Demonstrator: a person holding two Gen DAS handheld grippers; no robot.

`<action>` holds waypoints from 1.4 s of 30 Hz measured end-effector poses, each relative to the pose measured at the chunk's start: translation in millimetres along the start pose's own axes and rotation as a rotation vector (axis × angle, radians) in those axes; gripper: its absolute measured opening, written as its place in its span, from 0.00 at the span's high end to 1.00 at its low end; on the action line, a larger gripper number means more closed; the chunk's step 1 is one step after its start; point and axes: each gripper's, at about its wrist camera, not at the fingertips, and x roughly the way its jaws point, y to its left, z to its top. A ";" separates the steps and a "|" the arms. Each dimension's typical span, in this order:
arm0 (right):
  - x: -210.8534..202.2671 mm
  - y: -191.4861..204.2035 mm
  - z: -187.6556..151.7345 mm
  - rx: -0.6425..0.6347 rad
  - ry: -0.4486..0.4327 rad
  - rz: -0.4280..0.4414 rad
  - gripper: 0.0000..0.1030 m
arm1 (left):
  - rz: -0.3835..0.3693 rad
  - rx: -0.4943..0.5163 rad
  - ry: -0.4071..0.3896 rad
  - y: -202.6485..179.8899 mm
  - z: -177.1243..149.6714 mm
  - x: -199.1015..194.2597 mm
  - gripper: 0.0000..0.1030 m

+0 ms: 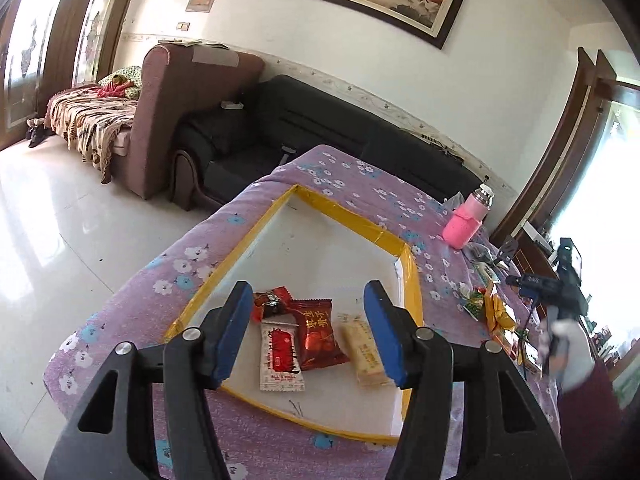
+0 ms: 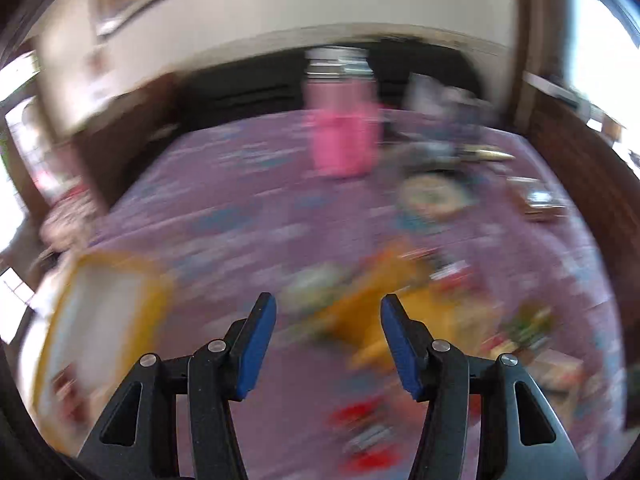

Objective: Organize snacks
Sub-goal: 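Lower the cream cake packet into the tray and open the right tool, then grasp the yellow pillow-shaped packet with the right tool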

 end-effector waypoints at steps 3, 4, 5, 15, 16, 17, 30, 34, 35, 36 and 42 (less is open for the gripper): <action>38.2 -41.0 20.5 0.079 0.048 -0.046 0.44 | 0.010 0.023 -0.002 -10.3 1.8 0.6 0.45; 52.7 -49.8 23.8 0.106 0.071 -0.046 0.45 | 0.012 0.028 -0.002 -12.1 2.4 1.1 0.45; 66.8 -54.4 25.1 0.113 0.094 -0.047 0.45 | 0.013 0.033 -0.002 -15.8 3.3 2.1 0.45; 56.3 -14.3 -35.7 0.005 0.318 0.348 0.54 | -0.028 0.120 0.035 -57.8 0.4 18.8 0.45; 46.5 -13.4 -43.4 -0.004 0.326 0.391 0.55 | -0.040 0.132 0.040 -62.5 -0.7 19.5 0.45; 35.3 -15.3 -49.2 -0.007 0.316 0.422 0.56 | -0.047 0.140 0.043 -66.7 -1.8 19.7 0.45; -14.6 -89.9 -111.6 0.137 0.174 0.302 0.42 | -0.146 0.302 0.143 -145.8 -36.8 30.8 0.44; 3.1 -86.7 -110.3 0.220 0.183 0.290 0.40 | -0.158 0.361 0.163 -169.0 -47.5 29.3 0.44; 6.8 -82.0 -107.2 0.215 0.174 0.268 0.39 | -0.160 0.378 0.169 -175.3 -50.3 30.2 0.42; 10.6 -77.9 -104.3 0.210 0.173 0.243 0.36 | -0.161 0.396 0.177 -182.0 -52.8 32.4 0.41; 20.5 -60.1 -106.2 0.095 0.159 0.150 0.56 | -0.168 0.474 0.248 -221.0 -59.4 71.8 0.35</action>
